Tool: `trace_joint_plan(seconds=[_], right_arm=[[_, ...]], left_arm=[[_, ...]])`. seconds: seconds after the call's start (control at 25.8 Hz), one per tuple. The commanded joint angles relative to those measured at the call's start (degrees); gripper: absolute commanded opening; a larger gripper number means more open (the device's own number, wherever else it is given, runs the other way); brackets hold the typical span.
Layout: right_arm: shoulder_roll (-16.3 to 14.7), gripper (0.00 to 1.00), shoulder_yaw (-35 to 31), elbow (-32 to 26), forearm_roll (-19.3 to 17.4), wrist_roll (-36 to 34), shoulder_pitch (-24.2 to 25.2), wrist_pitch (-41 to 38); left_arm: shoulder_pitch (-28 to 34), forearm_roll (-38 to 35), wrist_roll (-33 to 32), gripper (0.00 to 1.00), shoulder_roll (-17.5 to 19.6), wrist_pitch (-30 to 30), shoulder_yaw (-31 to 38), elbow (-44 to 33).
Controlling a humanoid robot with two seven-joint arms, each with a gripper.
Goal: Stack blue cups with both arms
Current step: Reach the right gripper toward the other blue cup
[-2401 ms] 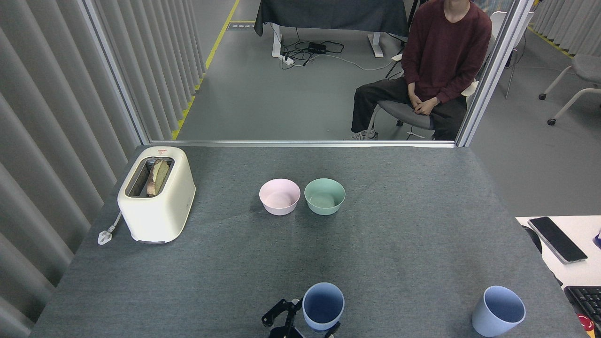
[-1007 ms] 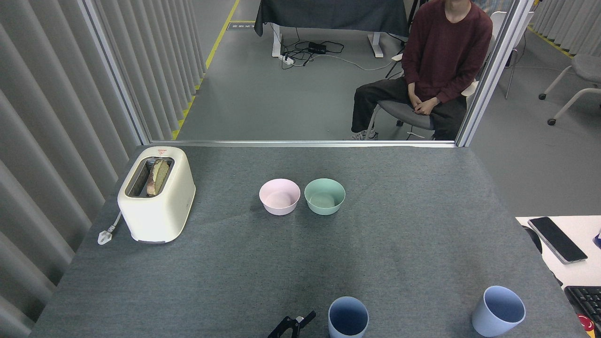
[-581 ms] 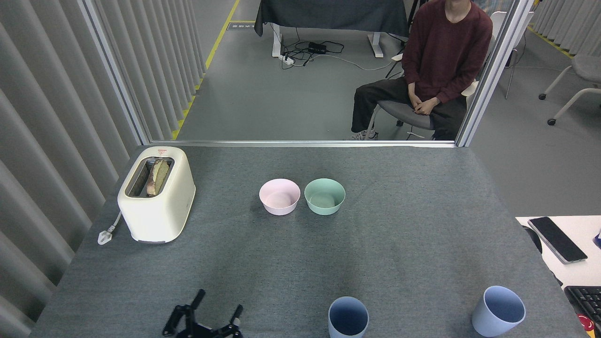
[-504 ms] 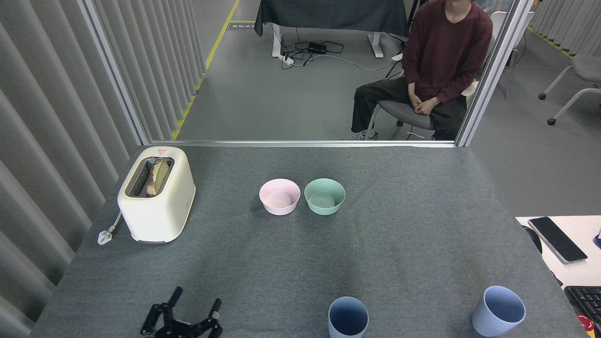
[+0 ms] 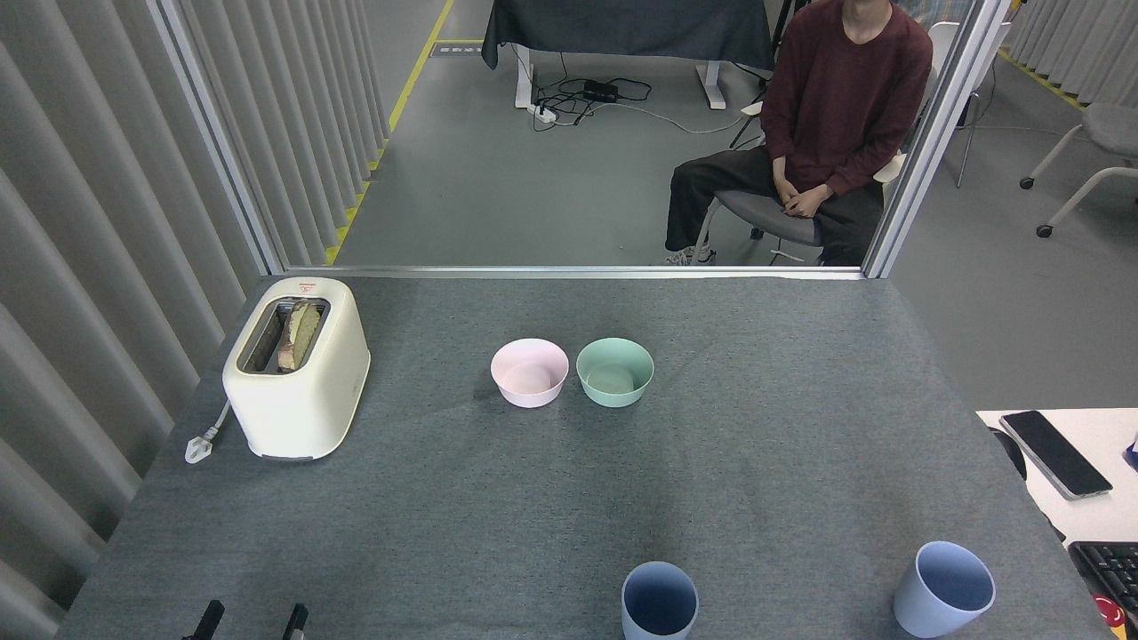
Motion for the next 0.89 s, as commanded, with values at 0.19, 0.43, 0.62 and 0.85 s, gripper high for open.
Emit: trace_joint_plan(seconds=[0.19,0.43,0.62,0.85], right_arm=[[0.1,1.00,0.1,0.3,0.1,0.0,-0.2,-0.2],[-0.4,1.00,0.1,2.1,0.6,0.2,-3.4,0.1],[-1.8,1.00,-0.4,6.6,0.6,1.9,-8.5,1.0],[-4.3,1.00,-0.3,9.4,0.6,1.9,-11.5,4.6]], left_arm=[[11.2,0.1,4.1,1.00,-2.0,0.4,3.4,-5.1],[12.6,0.3,5.2,1.00,-3.3,-0.2,5.0,-6.4],[13.0,0.3,5.3,1.00,-3.9,-0.3,5.0,-6.5],[12.7,0.3,5.3,1.00,-4.0,-0.3,4.9,-6.2]])
